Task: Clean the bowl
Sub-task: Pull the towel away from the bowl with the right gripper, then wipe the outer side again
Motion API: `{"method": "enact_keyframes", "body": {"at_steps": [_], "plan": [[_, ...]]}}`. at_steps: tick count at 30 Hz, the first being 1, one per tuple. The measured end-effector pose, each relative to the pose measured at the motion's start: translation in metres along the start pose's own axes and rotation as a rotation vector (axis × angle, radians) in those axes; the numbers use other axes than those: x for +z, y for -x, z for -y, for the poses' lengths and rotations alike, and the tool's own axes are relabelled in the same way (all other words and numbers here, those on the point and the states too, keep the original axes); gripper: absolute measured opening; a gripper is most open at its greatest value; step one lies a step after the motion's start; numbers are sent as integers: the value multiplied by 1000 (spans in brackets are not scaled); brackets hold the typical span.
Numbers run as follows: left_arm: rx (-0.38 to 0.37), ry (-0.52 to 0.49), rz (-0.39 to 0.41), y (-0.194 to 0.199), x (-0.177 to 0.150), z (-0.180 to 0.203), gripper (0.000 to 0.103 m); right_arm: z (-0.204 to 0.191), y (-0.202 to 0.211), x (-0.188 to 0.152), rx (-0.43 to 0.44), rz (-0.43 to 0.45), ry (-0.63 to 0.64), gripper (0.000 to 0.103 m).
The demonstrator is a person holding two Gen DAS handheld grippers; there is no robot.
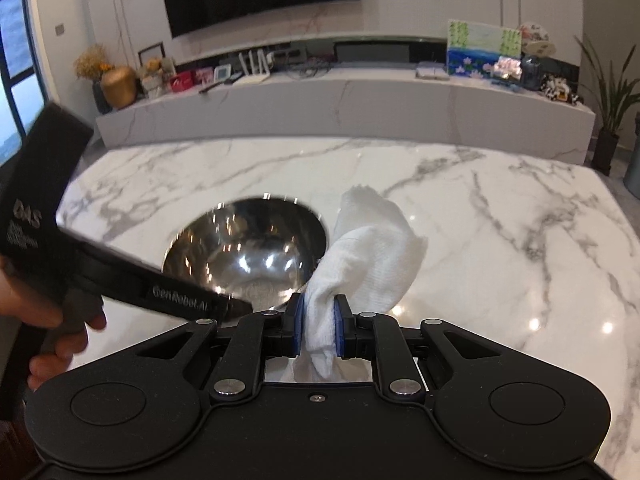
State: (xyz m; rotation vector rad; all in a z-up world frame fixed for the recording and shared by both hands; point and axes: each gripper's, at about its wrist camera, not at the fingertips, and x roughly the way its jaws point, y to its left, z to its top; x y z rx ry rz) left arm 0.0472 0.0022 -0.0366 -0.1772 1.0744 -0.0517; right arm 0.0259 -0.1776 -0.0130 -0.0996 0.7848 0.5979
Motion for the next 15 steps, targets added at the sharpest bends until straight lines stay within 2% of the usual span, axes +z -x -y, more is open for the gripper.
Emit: {"method": "enact_keyframes", "body": {"at_steps": [3, 8, 9, 11, 13, 15], "plan": [[-1, 2, -1, 0, 0, -1, 50, 2, -12, -5, -21, -45, -7, 14], [-1, 4, -3, 0, 0, -2, 50, 14, -20, -9, -134, -58, -63, 17], [-1, 4, -4, 0, 0, -2, 50, 16, -20, -10, -157, -55, -75, 19], [-2, 4, -4, -1, 1, -4, 50, 17, -19, -10, -188, -42, -75, 35], [-1, 3, -4, -1, 2, -4, 50, 11, -16, -11, -197, -19, -42, 40], [0, 2, -4, -1, 1, -4, 50, 5, -13, -12, -206, 5, -8, 40]]}}
